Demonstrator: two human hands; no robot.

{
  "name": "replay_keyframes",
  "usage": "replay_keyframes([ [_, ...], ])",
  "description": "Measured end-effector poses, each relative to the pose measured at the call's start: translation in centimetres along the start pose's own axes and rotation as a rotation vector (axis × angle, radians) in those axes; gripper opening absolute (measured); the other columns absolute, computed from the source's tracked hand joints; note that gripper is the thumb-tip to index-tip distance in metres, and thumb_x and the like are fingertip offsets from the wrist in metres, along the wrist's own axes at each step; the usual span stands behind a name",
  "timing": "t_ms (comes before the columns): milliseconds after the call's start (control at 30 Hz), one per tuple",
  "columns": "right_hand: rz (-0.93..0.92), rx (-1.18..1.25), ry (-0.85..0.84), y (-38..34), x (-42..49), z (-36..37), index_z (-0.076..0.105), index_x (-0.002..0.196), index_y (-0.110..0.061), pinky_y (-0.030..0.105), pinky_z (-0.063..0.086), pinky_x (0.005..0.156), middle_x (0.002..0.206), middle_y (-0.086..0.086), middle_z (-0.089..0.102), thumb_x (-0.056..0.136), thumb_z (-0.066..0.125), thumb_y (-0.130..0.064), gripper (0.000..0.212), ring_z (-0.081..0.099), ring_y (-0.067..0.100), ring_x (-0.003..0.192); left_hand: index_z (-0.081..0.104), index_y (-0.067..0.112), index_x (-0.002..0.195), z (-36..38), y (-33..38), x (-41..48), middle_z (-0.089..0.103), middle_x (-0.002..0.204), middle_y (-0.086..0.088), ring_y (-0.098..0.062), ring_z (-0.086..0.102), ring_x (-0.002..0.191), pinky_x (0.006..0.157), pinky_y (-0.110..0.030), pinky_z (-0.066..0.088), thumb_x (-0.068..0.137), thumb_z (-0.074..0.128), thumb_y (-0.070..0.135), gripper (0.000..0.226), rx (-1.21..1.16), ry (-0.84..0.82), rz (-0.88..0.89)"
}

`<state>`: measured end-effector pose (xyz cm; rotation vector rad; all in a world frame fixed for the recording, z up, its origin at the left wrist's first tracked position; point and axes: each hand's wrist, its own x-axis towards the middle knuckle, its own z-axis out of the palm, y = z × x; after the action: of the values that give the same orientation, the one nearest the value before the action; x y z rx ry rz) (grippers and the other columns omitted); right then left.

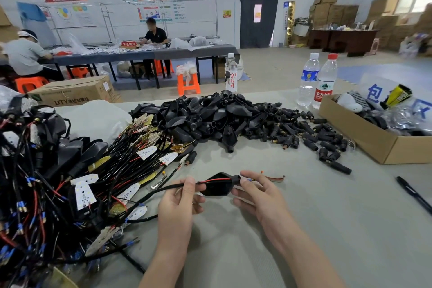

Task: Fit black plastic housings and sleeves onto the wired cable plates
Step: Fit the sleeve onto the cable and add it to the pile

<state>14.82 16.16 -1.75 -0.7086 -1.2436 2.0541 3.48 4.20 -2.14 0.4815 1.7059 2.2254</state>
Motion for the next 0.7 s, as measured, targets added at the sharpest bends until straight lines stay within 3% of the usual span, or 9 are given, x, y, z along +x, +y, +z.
replay_keyframes([
  [200, 0.011, 0.197, 0.046, -0.3, 0.1, 0.2, 0.054, 0.12, -0.012, 0.031, 0.06, 0.072, 0.097, 0.013, 0.075, 0.095, 0.062, -0.005, 0.027, 0.073, 0.028, 0.091, 0.063, 0.005, 0.1, 0.2, 0.2, -0.3, 0.074, 0.084, -0.009, -0.014, 0.062, 0.06, 0.05, -0.025, 0.051, 0.098, 0.058, 0.02, 0.016, -0.061, -0.039, -0.029],
  [300, 0.04, 0.236, -0.026, -0.5, 0.0, 0.4, 0.061, 0.114, 0.001, 0.026, 0.06, 0.079, 0.111, 0.019, 0.072, 0.096, 0.06, -0.008, 0.02, 0.073, 0.024, 0.097, 0.063, 0.004, 0.101, 0.3, 0.2, -0.4, 0.074, 0.084, -0.01, -0.015, 0.061, 0.058, 0.049, -0.026, 0.05, 0.096, 0.061, 0.021, 0.018, -0.084, -0.069, -0.031],
  [433, 0.088, 0.245, -0.114, 0.3, -0.5, 1.3, 0.065, 0.115, -0.003, 0.024, 0.058, 0.085, 0.109, 0.015, 0.074, 0.095, 0.061, -0.015, 0.024, 0.071, 0.018, 0.097, 0.067, 0.01, 0.094, 0.4, 0.0, -0.7, 0.069, 0.076, -0.009, -0.015, 0.055, 0.052, 0.044, -0.024, 0.043, 0.084, 0.068, 0.031, 0.023, -0.052, -0.14, -0.032],
  [533, 0.082, 0.204, -0.101, 1.0, -0.6, 1.8, 0.071, 0.107, -0.006, 0.023, 0.058, 0.079, 0.106, 0.016, 0.074, 0.096, 0.061, -0.014, 0.017, 0.07, 0.017, 0.093, 0.072, 0.019, 0.085, 0.5, -0.1, -1.0, 0.065, 0.07, -0.008, -0.015, 0.051, 0.05, 0.043, -0.023, 0.04, 0.082, 0.068, 0.035, 0.017, 0.001, -0.219, -0.032],
  [700, 0.006, 0.092, -0.035, 0.4, -0.6, 1.4, 0.069, 0.105, -0.009, 0.022, 0.058, 0.072, 0.1, 0.009, 0.077, 0.097, 0.059, -0.017, 0.015, 0.074, 0.019, 0.094, 0.065, 0.006, 0.089, 0.8, 0.5, -0.4, 0.067, 0.068, -0.007, -0.013, 0.052, 0.045, 0.039, -0.024, 0.041, 0.099, 0.055, 0.03, 0.028, -0.159, -0.067, -0.197],
])
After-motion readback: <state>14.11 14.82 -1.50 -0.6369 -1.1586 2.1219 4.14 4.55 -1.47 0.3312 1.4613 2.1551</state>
